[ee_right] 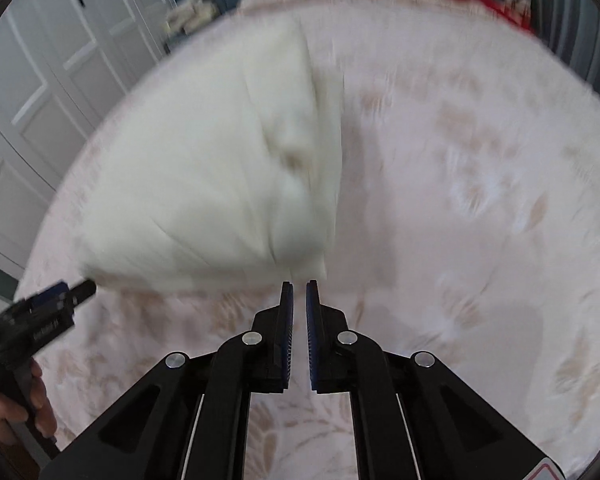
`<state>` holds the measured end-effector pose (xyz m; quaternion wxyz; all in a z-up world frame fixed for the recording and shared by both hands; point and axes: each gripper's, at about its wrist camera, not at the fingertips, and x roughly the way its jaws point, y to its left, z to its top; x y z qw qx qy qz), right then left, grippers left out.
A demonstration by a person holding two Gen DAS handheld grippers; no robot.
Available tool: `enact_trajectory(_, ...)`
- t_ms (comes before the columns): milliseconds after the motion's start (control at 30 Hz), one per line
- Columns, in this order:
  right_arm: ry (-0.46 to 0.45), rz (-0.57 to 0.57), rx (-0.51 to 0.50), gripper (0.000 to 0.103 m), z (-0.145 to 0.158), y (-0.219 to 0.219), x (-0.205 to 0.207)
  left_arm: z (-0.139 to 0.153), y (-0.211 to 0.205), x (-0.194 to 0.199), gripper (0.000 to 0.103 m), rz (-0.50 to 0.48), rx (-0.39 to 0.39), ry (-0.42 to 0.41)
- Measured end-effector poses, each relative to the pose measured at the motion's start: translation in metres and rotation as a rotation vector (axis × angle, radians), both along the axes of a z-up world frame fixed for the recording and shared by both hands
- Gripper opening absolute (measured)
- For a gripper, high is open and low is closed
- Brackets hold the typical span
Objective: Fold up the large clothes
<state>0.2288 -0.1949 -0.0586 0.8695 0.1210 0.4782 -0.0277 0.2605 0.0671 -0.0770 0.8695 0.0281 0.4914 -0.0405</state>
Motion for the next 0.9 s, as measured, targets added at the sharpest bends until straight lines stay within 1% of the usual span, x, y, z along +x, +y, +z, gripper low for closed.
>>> enact_trajectory(33,-0.036,0.004,-0.003,0.005,0.016,0.0,0.002,0.016,0.001,-0.004,0.063,0.002,-0.012,-0.035)
enact_trajectory(100,-0.074,0.013,0.002,0.005,0.036,0.004,0.011,0.038,0.001,-0.005,0.063,0.008,-0.035,-0.085)
enact_trajectory(133,-0.09,0.02,0.015,0.005,0.043,0.0,0.019,0.049,0.0,-0.001,0.063,0.013,-0.052,-0.109)
enact_trajectory(167,-0.098,0.023,0.023,0.005,0.046,0.0,0.03,0.053,-0.003,0.005,0.063,0.012,-0.059,-0.118)
enact_trajectory(200,-0.095,0.026,0.018,0.005,0.044,0.004,0.03,0.053,-0.006,0.012,0.063,0.014,-0.053,-0.122)
enact_trajectory(267,-0.057,0.018,0.001,0.005,0.029,0.002,0.054,0.044,-0.015,0.03,0.063,0.014,-0.024,-0.108)
enact_trajectory(300,-0.036,0.016,0.003,0.005,0.023,0.006,0.057,0.036,-0.019,0.038,0.063,0.015,-0.011,-0.091)
enact_trajectory(367,0.016,0.001,-0.004,0.005,-0.002,0.006,0.062,0.015,-0.027,0.052,0.063,0.014,0.01,-0.046)
enact_trajectory(467,0.05,-0.004,0.009,0.005,-0.029,0.0,0.063,-0.007,-0.029,0.059,0.067,0.02,0.007,-0.021)
enact_trajectory(567,0.06,-0.009,0.012,0.006,-0.047,0.0,0.062,-0.016,-0.027,0.059,0.069,0.029,-0.009,-0.021)
enact_trajectory(700,0.058,-0.02,-0.009,0.006,-0.057,0.006,0.063,-0.018,-0.032,0.057,0.069,0.023,0.02,-0.034)
enact_trajectory(767,0.055,-0.018,-0.036,0.007,-0.059,0.009,0.064,-0.016,-0.036,0.054,0.069,0.026,0.035,-0.04)
enact_trajectory(833,0.054,-0.008,-0.057,0.007,-0.058,0.01,0.065,-0.013,-0.04,0.05,0.069,0.03,0.059,-0.048)
enact_trajectory(900,0.067,0.004,-0.082,0.008,-0.049,0.013,0.064,-0.008,-0.043,0.045,0.069,0.03,0.073,-0.055)
